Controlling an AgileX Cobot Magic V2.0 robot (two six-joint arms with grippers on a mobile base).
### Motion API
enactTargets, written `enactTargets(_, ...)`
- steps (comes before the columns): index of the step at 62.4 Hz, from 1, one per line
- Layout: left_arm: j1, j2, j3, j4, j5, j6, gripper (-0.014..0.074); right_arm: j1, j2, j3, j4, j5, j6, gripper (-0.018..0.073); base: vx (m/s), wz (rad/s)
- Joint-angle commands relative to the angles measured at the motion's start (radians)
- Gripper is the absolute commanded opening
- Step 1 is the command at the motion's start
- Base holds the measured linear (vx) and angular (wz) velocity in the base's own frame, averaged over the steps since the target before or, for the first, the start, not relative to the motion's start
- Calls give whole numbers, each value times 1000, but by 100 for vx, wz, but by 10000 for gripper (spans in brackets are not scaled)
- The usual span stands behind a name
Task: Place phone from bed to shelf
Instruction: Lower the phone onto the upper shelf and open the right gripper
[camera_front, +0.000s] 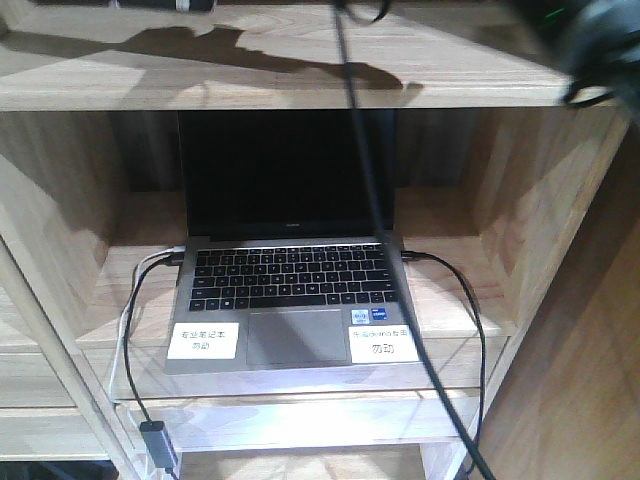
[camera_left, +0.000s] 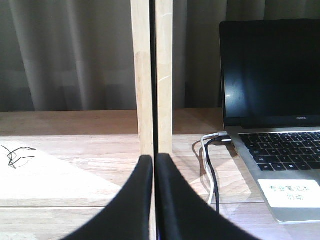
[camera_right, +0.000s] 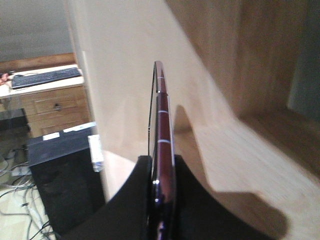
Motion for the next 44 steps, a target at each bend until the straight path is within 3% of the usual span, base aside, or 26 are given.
enactTargets(1, -4, -13, -21, -9, -72, -6, 1, -5, -20, -43, 52, -120, -1, -3, 0, 0)
enactTargets(44, -4, -13, -21, -9, -72, -6, 1, -11, 42, -41, -62, -232, 6, 24, 0, 0)
